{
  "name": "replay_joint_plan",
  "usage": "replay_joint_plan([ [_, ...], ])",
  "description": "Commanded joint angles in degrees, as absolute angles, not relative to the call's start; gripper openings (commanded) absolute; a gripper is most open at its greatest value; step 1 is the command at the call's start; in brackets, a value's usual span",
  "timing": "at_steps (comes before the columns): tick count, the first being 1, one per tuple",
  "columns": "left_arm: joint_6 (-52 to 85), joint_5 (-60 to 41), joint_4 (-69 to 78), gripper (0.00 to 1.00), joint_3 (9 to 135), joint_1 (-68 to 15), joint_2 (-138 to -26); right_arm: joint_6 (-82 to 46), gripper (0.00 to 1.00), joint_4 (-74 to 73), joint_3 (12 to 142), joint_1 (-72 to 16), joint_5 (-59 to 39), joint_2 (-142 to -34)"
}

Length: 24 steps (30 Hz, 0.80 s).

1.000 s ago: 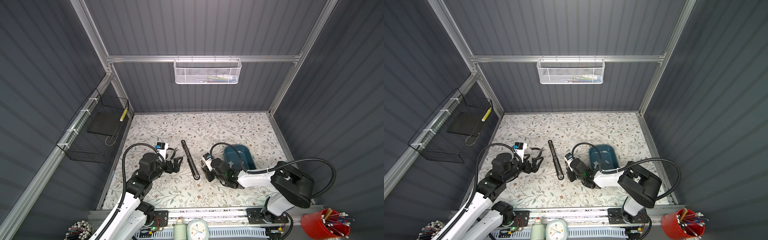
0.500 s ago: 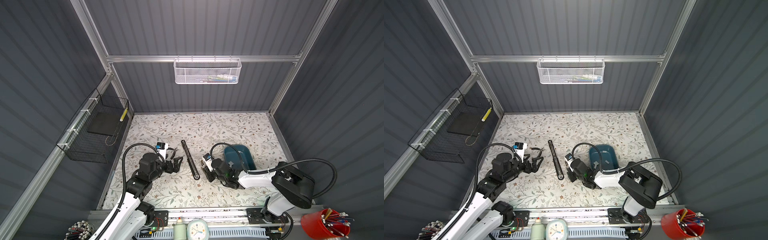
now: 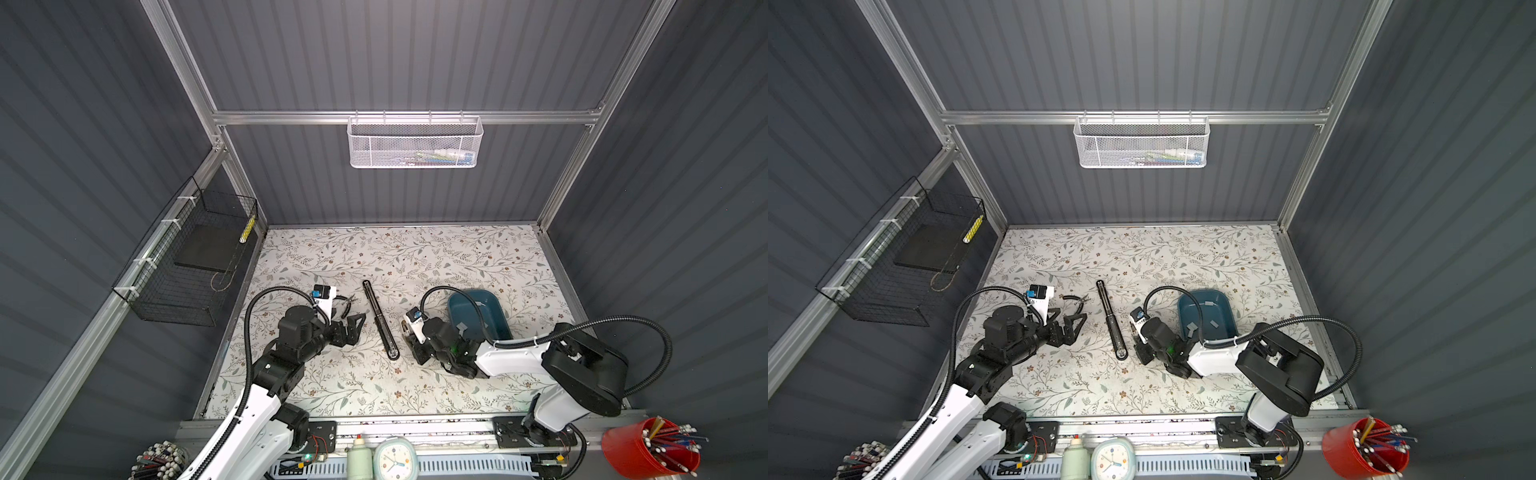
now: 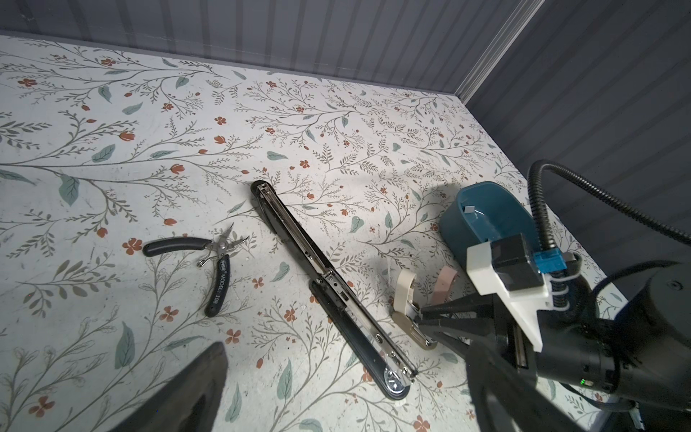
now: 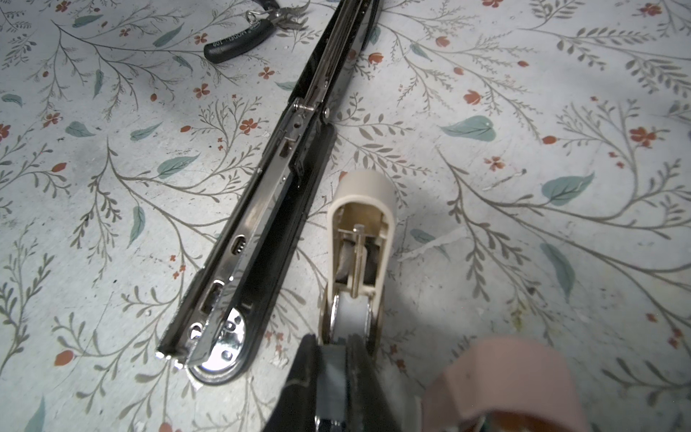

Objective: Load the staples into the stapler
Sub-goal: 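Push the staple strip farther into the cream stapler channel with the right gripper, then press the staple strip down into the cream stapler channel with the right gripper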

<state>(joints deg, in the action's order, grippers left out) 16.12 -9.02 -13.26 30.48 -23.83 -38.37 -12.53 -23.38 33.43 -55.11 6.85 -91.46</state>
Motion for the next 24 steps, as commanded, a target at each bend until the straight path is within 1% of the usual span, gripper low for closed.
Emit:
replay_joint_plan([
  [1,15.3,-9.7,-12.2,0.99,31.6,-23.7,-37.7,-11.7,0.0,-24.4,33.1,-54.9,6.9,-92.4],
  [14,15.2,-9.8,-12.1,0.99,31.6,-23.7,-37.8,-10.7,0.0,-23.8,32.2,-54.8,7.7,-89.2],
  [24,15.2,-9.8,-12.2,0.99,31.6,-23.7,-37.8,-10.5,0.0,-23.9,32.5,-54.5,8.0,-90.9],
])
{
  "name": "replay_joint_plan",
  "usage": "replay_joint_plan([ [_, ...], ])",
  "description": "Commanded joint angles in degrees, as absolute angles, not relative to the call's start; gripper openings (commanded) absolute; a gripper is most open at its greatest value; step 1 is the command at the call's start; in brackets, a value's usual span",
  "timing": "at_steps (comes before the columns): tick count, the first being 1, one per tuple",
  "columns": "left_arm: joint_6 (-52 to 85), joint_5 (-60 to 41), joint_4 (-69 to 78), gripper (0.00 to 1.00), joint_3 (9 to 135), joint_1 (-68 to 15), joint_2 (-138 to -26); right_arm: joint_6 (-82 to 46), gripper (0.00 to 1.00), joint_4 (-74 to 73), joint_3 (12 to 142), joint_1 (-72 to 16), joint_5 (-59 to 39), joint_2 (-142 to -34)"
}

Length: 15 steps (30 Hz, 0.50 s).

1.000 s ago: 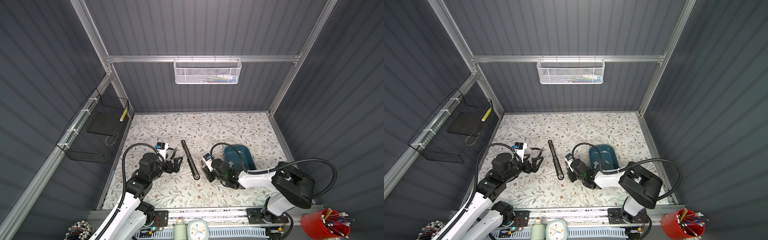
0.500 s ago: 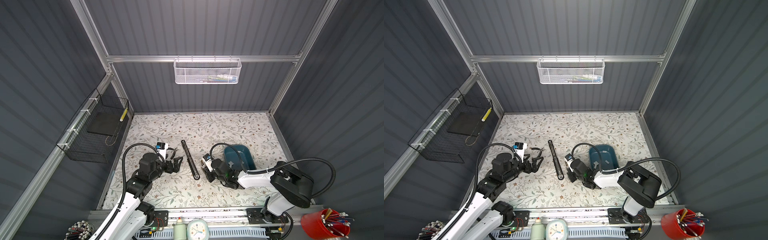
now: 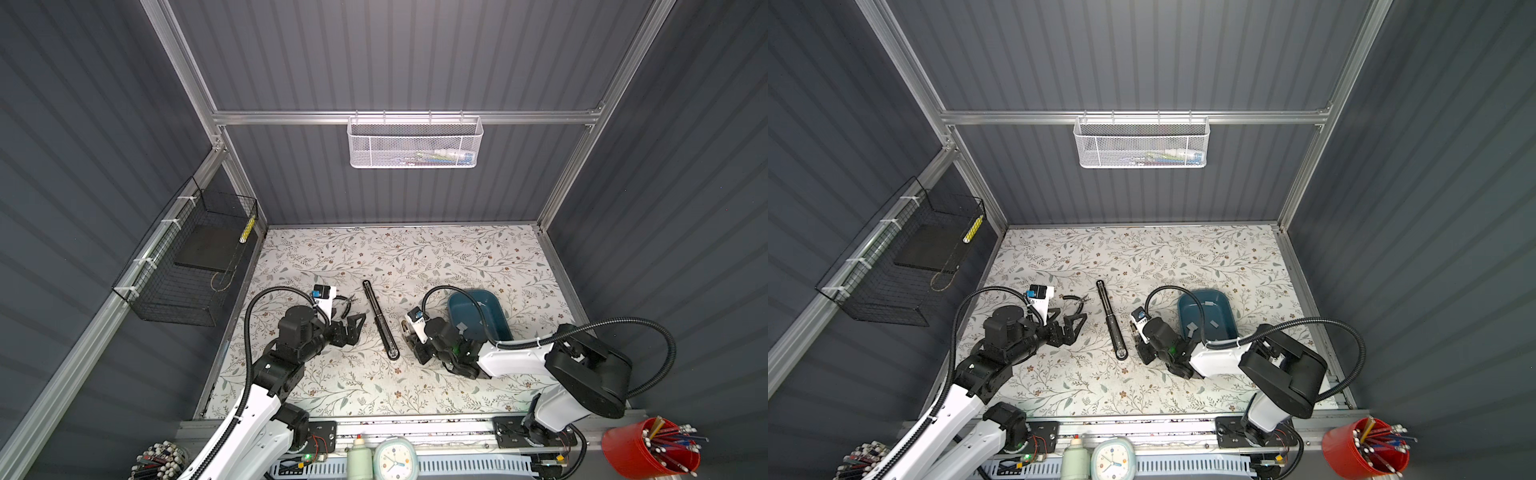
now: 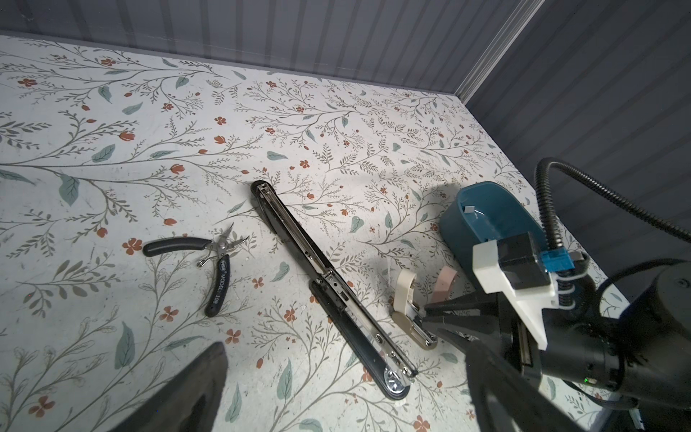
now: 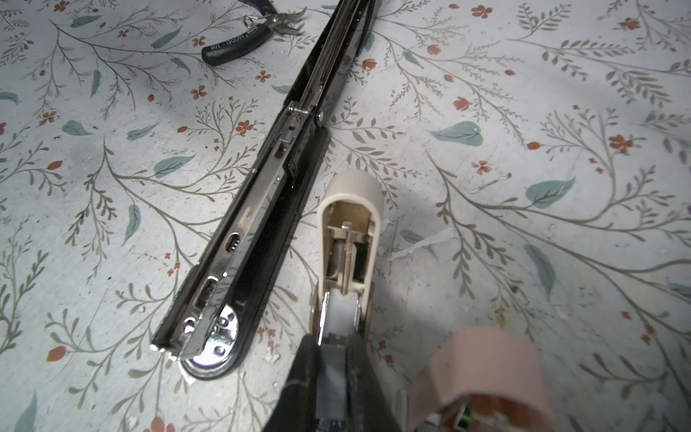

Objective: Load the staples into the stapler
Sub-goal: 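Press the staple strip down into the cream stapler channel with the right gripper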

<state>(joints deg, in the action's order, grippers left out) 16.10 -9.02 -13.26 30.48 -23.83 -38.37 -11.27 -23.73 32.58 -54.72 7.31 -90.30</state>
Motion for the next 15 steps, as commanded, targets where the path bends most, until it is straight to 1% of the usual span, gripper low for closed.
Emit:
replay_joint_plan([
  [1,15.2,-9.8,-12.1,0.99,31.6,-23.7,-37.8,-10.5,0.0,-23.9,32.7,-54.5,8.0,-90.9],
  [15,15.3,-9.7,-12.1,0.99,31.6,-23.7,-37.8,-11.0,0.0,-24.0,33.0,-54.5,7.0,-91.6],
])
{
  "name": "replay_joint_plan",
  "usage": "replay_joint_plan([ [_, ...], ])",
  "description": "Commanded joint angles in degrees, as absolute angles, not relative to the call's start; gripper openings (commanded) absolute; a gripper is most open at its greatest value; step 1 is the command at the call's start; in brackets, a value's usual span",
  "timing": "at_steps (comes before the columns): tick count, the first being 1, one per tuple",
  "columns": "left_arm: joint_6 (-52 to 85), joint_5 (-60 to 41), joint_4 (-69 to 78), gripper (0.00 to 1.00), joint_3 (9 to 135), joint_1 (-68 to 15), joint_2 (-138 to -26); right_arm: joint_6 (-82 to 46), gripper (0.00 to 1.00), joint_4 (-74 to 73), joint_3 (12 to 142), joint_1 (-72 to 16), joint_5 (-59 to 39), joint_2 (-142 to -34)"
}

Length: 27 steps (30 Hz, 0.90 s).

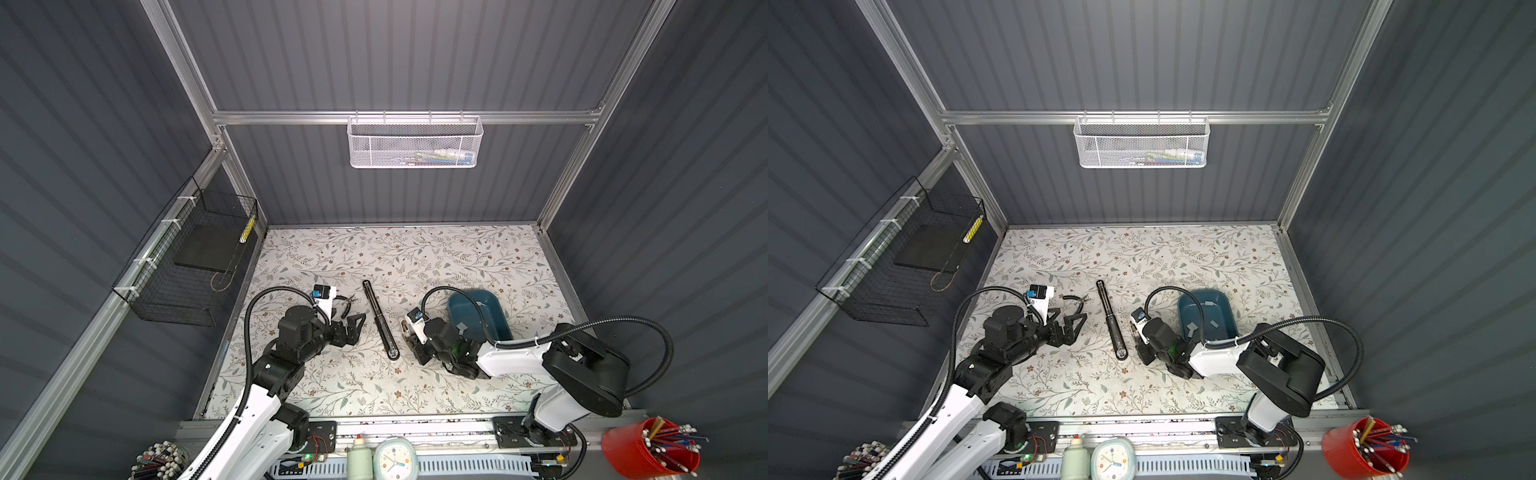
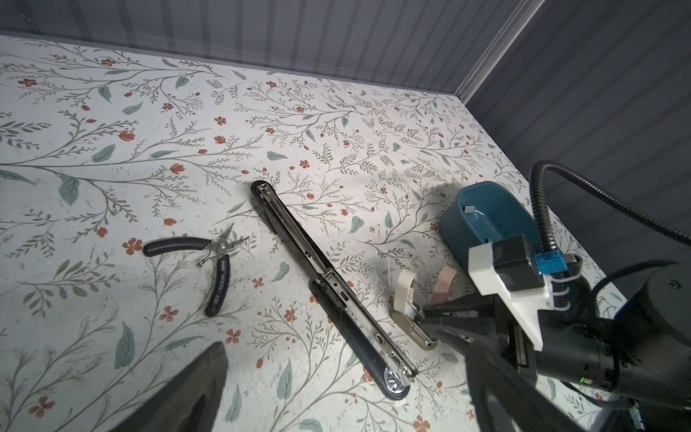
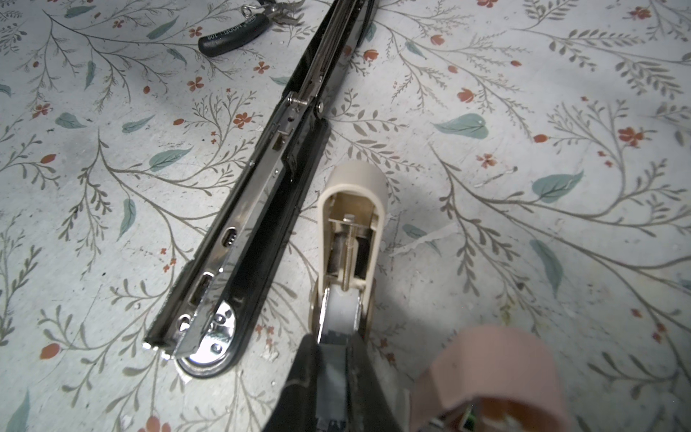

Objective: Load the staples into the stapler
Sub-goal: 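Press the staple strip down into the cream stapler channel with the right gripper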

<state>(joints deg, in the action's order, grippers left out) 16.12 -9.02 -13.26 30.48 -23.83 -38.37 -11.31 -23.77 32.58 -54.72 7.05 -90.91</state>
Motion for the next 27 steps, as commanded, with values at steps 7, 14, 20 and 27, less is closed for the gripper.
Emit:
replay_joint_plan([
  [7,15.3,-9.8,-12.1,1.0,31.6,-23.7,-37.8,-11.2,0.0,-23.3,33.1,-54.4,7.4,-90.7],
  [14,15.2,-9.7,-12.1,0.99,31.6,-23.7,-37.8,-12.3,0.0,-22.9,33.0,-54.4,7.4,-89.1],
  [20,15.2,-9.7,-12.2,0.99,31.6,-23.7,-37.7,-13.0,0.0,-22.9,33.5,-54.5,7.4,-90.3],
  [27,15.2,-9.8,-12.2,0.99,31.6,-23.7,-37.8,-13.4,0.0,-23.0,33.9,-54.5,8.1,-91.5],
])
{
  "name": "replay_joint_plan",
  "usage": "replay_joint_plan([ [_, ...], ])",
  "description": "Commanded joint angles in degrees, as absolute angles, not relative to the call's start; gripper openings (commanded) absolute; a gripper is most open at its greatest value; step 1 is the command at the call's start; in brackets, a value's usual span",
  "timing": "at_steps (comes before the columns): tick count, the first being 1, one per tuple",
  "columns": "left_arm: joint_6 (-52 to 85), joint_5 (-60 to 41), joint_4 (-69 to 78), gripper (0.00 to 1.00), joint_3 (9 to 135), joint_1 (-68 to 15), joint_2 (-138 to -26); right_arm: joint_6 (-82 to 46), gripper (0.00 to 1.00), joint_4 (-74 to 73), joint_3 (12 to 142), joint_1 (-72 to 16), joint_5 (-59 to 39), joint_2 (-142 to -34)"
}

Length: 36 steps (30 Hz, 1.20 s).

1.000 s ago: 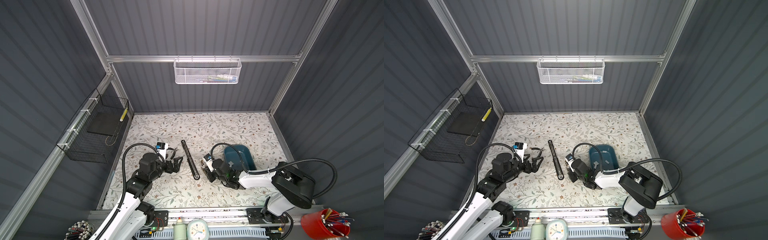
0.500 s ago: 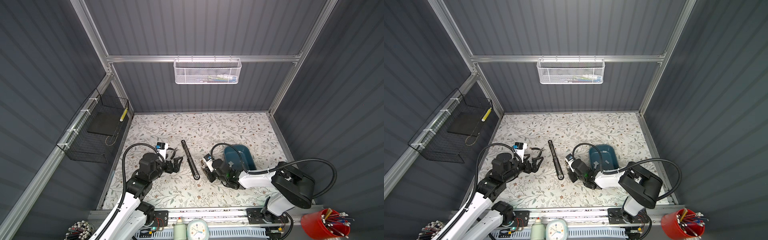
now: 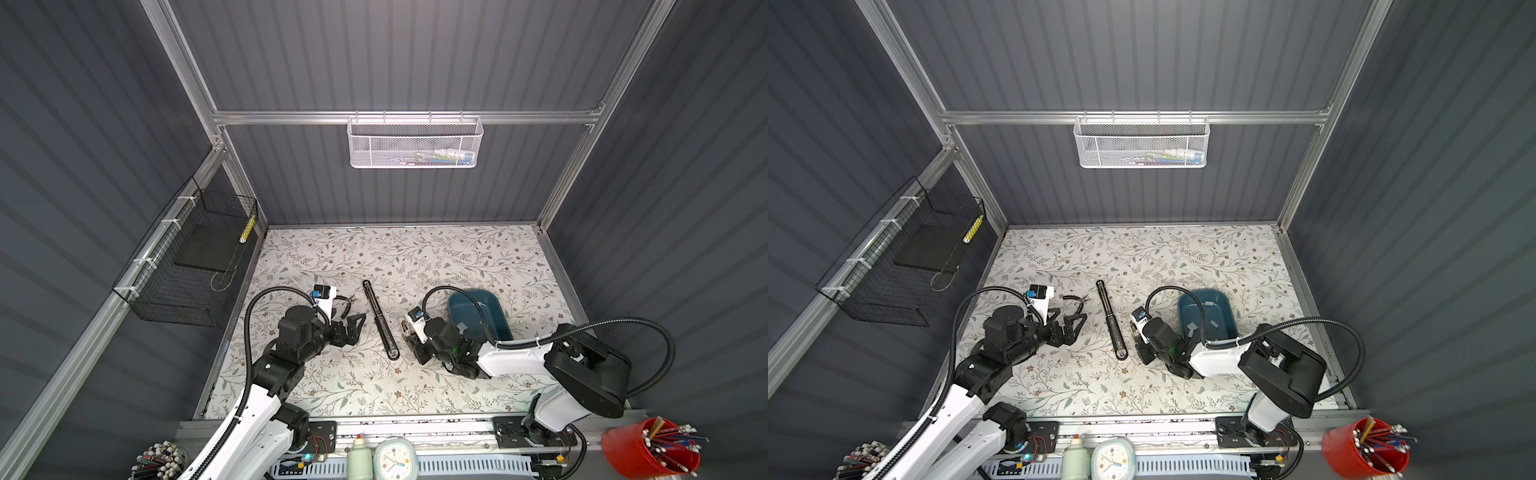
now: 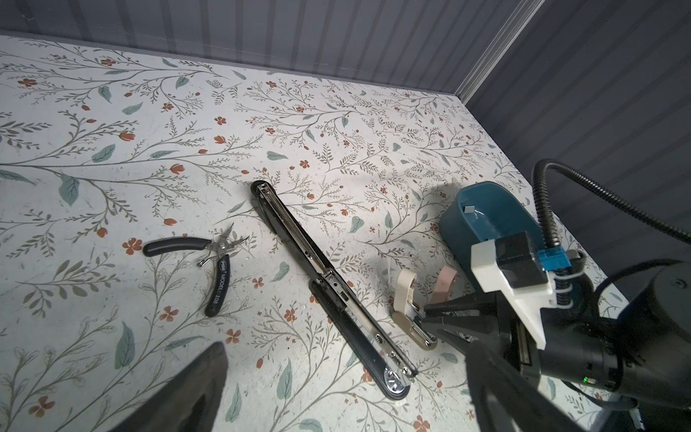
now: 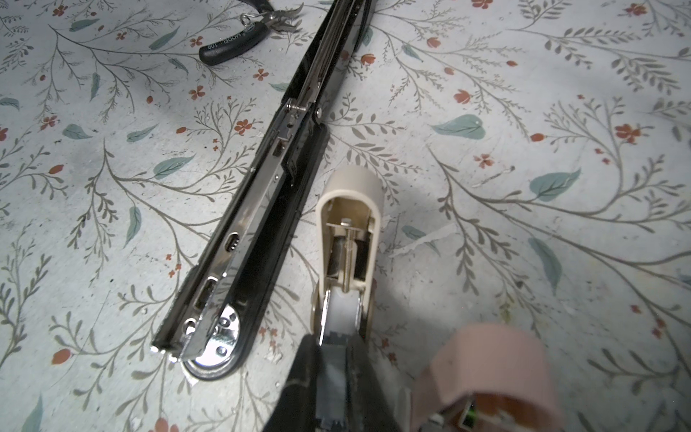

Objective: Load the staples into the stapler
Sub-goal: 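Press the staple strip down into the cream stapler channel with the right gripper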

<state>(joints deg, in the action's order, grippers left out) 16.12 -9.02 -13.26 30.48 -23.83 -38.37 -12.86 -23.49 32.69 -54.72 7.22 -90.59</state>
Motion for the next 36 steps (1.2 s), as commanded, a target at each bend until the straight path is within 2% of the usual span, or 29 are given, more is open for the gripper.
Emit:
replay_joint_plan([
  [1,15.2,-9.8,-12.1,0.99,31.6,-23.7,-37.8,-13.6,0.0,-23.1,33.9,-54.5,8.1,-91.6],
  [36,15.2,-9.8,-12.0,0.99,31.7,-23.7,-37.9,-15.3,0.0,-23.2,33.7,-54.6,7.9,-90.3],
])
